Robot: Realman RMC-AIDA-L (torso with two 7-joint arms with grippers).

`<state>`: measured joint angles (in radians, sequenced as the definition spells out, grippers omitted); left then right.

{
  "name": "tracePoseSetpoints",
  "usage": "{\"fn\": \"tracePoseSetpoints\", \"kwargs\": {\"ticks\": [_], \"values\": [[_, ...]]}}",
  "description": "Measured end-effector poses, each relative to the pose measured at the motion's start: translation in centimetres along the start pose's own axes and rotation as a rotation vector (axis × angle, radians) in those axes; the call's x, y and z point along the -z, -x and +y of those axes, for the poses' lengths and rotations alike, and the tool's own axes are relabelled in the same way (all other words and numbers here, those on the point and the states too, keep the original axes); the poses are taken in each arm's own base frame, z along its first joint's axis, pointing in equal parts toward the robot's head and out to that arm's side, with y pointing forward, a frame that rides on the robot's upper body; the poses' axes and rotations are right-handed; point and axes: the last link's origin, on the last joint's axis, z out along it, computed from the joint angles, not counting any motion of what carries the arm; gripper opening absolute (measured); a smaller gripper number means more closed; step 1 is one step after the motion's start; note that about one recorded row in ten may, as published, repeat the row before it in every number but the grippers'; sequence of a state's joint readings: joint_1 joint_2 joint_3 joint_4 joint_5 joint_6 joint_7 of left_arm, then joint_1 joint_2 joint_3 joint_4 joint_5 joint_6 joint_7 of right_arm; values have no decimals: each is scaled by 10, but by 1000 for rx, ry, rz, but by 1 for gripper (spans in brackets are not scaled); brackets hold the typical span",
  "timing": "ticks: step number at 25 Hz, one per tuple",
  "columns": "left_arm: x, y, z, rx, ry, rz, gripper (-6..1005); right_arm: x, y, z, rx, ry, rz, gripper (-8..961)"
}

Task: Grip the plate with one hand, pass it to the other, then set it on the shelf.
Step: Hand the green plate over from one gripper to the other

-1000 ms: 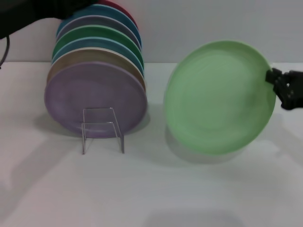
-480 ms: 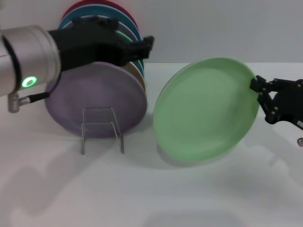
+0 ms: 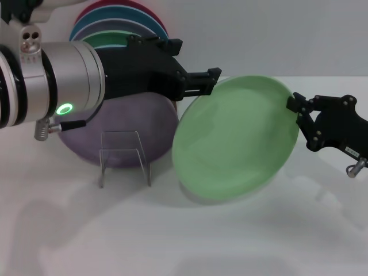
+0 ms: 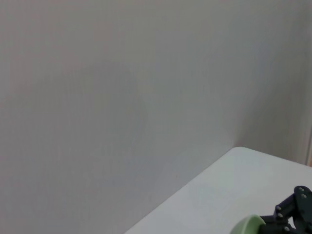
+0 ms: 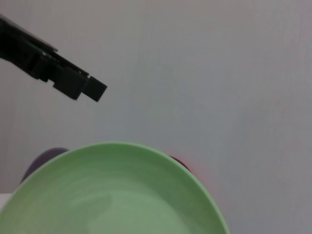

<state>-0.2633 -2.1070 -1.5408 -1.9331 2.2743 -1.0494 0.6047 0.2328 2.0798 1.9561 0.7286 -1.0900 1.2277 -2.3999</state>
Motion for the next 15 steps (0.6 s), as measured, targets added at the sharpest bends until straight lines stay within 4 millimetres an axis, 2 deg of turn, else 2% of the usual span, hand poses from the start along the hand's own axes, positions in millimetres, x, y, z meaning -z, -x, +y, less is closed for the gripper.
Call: {"fn": "tracePoseSetpoints", "kwargs": {"ticks": [7, 15], "values": [[-5, 7, 2, 1, 14, -36, 782, -3, 6, 0, 3, 16, -31, 14], [-17, 18, 14, -62, 31, -98, 781, -6, 10, 0, -19, 18, -56, 14]]}}
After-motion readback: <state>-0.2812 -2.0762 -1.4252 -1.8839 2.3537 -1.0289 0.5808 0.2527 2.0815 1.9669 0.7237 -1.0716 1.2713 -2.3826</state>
